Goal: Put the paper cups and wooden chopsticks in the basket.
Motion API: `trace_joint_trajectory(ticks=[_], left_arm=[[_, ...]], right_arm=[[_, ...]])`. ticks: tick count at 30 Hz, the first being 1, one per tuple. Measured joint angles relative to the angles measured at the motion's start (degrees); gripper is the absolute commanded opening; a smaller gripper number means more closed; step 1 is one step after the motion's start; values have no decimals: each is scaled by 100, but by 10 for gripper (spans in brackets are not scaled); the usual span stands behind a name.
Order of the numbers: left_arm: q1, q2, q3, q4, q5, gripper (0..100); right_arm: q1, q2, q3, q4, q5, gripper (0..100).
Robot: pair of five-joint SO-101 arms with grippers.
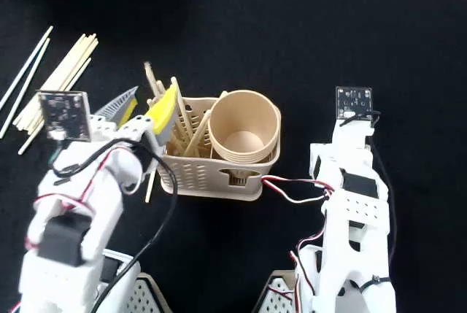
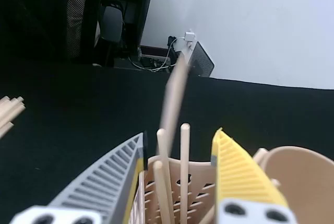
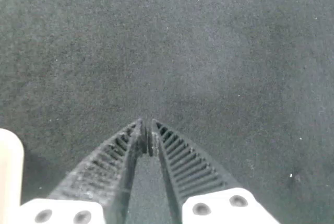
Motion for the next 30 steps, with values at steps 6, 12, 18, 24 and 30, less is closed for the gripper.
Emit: trace_joint_trajectory(ticks=[6,12,18,24,30], left_arm=[[-563,422,-1943,1758,-1081,222],[-2215,2048,-3349,2409,-1433,222],[-3112,4369,-4158,2462,-2312,222],[-3473,6813,-4967,2462,-3420,222],[-3675,8949,-6303,2462,-3534,222]], right_arm=[[0,0,0,0,0,25],[0,0,0,0,0,25],[0,0,0,0,0,25],[0,0,0,0,35,25],[0,0,0,0,193,25]])
